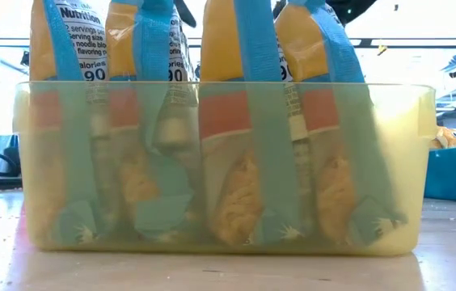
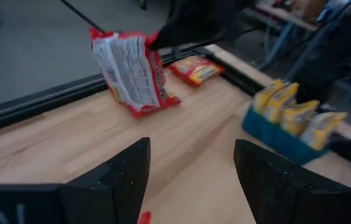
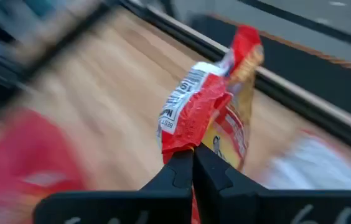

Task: Sort Maruchan noodles
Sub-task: Put the red noodle pack into the red bin

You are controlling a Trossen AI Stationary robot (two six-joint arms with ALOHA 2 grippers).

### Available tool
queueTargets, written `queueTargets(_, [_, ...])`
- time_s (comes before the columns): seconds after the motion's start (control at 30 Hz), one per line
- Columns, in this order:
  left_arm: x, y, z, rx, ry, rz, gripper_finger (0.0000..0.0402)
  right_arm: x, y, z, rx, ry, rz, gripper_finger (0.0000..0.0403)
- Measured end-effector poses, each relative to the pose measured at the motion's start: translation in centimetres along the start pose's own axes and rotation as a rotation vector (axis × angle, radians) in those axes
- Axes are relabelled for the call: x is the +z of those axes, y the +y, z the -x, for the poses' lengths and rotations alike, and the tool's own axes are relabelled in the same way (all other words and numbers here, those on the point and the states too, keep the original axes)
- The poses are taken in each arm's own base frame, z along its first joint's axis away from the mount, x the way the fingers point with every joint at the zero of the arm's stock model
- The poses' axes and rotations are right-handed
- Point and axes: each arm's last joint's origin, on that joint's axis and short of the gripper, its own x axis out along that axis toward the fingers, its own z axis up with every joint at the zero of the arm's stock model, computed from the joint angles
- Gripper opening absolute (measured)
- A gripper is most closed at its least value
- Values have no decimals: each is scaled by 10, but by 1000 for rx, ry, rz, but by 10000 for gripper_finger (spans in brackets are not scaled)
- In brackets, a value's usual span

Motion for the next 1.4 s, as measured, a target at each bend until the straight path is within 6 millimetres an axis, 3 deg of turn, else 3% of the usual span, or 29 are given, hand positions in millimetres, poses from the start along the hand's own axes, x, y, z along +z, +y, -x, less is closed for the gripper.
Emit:
queueTargets(0.2, [-8, 1, -19, 77, -12, -29, 254, 1, 52, 7, 172, -194, -113, 2])
queueTargets(0.37, [-7, -4, -33, 102, -77, -128, 284, -4, 84, 17, 194, -340, -150, 2])
queueTargets(0.63, [-5, -10, -54, 181, -174, -340, 299, -17, 112, 28, 247, -388, -229, 2])
queueTargets(0.83, [-2, -5, -57, 338, -233, -331, 300, -26, 126, 34, 272, -385, -295, 2])
queueTargets(0.97, [0, -2, -59, 334, -231, -327, 296, -31, 133, 37, 294, -379, -309, 2])
queueTargets(1.13, [0, -4, -58, 303, -224, -328, 259, -33, 138, 40, 326, -382, -331, 3])
queueTargets(1.4, [8, -19, -46, 281, -218, -411, 121, -31, 140, 42, 354, -394, -316, 11])
